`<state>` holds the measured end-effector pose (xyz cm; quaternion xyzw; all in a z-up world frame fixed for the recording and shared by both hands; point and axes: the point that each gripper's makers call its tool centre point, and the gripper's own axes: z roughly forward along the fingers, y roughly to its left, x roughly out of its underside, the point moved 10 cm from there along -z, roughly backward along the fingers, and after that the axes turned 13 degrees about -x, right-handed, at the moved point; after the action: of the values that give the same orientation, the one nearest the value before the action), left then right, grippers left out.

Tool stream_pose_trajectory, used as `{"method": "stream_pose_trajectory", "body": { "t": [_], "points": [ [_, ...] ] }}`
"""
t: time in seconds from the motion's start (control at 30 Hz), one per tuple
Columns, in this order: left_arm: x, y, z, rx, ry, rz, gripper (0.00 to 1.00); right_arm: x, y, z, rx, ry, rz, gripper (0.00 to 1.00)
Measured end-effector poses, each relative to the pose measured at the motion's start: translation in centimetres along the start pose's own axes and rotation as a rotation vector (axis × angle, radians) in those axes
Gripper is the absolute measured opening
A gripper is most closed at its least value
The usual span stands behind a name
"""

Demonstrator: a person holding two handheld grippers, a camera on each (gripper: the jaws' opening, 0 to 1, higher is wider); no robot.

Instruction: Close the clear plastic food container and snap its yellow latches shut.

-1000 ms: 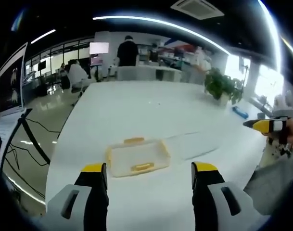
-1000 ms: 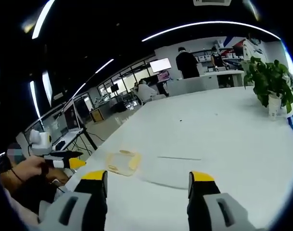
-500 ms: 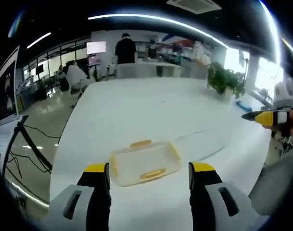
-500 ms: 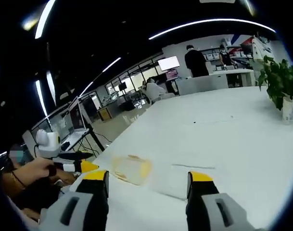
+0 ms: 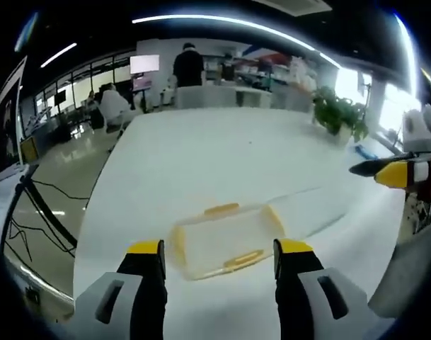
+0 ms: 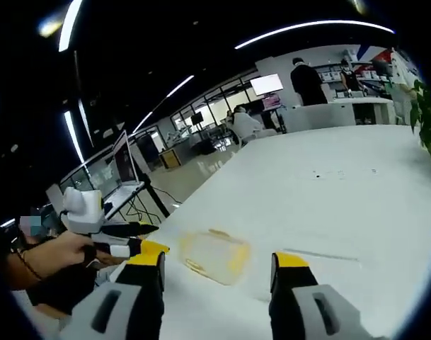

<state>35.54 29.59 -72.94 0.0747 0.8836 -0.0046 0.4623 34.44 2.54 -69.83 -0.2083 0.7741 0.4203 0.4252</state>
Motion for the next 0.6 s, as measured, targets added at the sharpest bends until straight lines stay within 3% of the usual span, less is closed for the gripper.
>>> {"method": "stream_pose_trajectory", "body": {
  "t": [0.23, 0.37, 0.6],
  "points": [
    [0.5, 0.8, 1.9, -0.011, 0.026, 0.005, 0.58, -0.3, -0.7, 2.5, -0.011, 0.023, -0.009, 0.56],
    [0.7, 1.1, 2.7, -0.020, 0.038, 0.004, 0.57, 0.0, -0.7, 3.7, -0.014, 0.000, 0.013, 0.50],
    [0.9, 1.3, 3.5, -0.038, 0.054, -0.005, 0.54, 1.4, -0.5, 6.1, 0.069, 0.014, -0.013, 0.45]
  ]
}}
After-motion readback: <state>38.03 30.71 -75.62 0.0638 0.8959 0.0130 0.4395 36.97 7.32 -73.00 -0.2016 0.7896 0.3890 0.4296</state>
